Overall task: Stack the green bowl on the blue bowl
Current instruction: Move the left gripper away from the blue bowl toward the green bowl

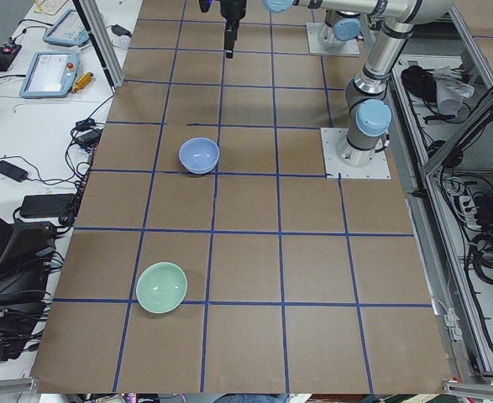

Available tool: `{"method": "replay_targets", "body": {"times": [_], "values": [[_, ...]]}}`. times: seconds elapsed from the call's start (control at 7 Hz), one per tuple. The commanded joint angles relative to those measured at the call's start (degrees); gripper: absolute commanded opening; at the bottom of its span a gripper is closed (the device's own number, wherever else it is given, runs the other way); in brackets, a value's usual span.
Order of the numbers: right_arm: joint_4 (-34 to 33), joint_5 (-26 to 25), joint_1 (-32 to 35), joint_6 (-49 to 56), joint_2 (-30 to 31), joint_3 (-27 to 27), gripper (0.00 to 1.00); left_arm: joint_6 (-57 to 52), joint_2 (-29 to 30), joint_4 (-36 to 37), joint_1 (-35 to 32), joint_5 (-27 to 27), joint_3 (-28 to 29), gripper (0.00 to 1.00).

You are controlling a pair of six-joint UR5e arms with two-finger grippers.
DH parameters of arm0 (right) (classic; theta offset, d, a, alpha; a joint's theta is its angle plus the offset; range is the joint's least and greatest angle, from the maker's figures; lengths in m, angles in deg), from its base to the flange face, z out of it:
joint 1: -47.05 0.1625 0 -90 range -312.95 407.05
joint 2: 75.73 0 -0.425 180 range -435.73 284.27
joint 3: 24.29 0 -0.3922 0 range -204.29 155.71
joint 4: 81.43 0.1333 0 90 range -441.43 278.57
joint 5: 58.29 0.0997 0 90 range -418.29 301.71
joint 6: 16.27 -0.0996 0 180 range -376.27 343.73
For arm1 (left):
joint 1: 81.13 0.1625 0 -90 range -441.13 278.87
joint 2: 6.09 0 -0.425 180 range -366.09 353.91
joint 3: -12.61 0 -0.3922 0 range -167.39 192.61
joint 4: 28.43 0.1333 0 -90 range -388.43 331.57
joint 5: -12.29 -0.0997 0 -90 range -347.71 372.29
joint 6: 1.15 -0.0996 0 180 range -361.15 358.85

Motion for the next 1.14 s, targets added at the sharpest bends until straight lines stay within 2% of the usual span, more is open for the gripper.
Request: {"method": "replay_targets", "body": {"times": [0.0,0.86,1.0], "values": [[0.00,0.00,0.00,0.00,0.00,0.00,1.00,-0.34,0.02,0.20,-0.03,0.04,-0.06,1.00],[0.00,0.00,0.00,0.00,0.00,0.00,1.00,-0.78,0.64,0.03,0.67,0.13,0.03,1.00],[0.00,0.00,0.00,0.00,0.00,0.00,1.00,-4.52,0.64,-0.06,1.46,-0.83,-0.06,1.00]]}}
